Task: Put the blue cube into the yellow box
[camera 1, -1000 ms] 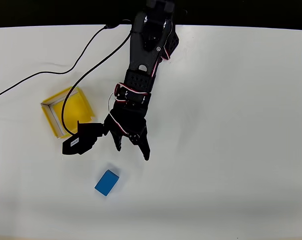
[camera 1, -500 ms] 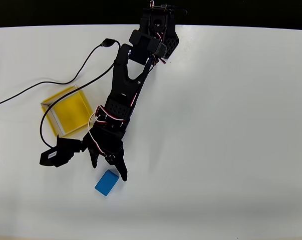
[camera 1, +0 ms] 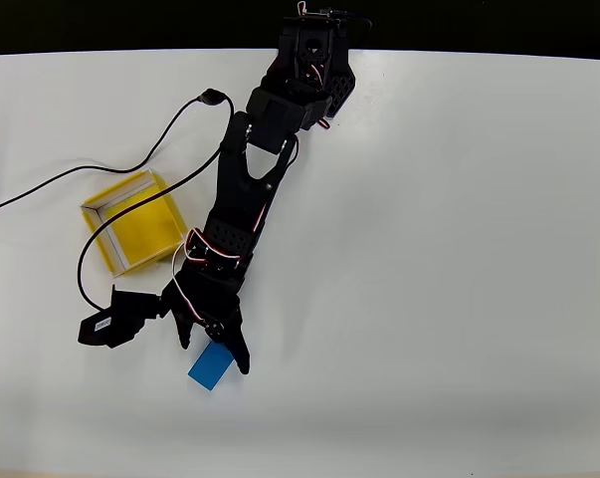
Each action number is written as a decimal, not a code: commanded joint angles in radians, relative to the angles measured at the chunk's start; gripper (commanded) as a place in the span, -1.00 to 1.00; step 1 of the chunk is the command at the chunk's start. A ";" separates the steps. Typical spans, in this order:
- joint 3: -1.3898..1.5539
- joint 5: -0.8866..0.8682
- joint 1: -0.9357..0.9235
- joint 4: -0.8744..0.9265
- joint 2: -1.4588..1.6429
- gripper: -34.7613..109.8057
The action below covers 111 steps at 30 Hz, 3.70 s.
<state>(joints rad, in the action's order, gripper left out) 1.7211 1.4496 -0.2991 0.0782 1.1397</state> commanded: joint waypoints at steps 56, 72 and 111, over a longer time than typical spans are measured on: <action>-0.110 0.124 0.021 -0.066 0.115 -0.32; 0.413 0.219 -0.084 0.028 0.831 -0.31; 0.609 0.233 -0.588 -0.101 0.833 -0.32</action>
<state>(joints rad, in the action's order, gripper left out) 2.4022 1.6812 -0.9035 0.0107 1.9390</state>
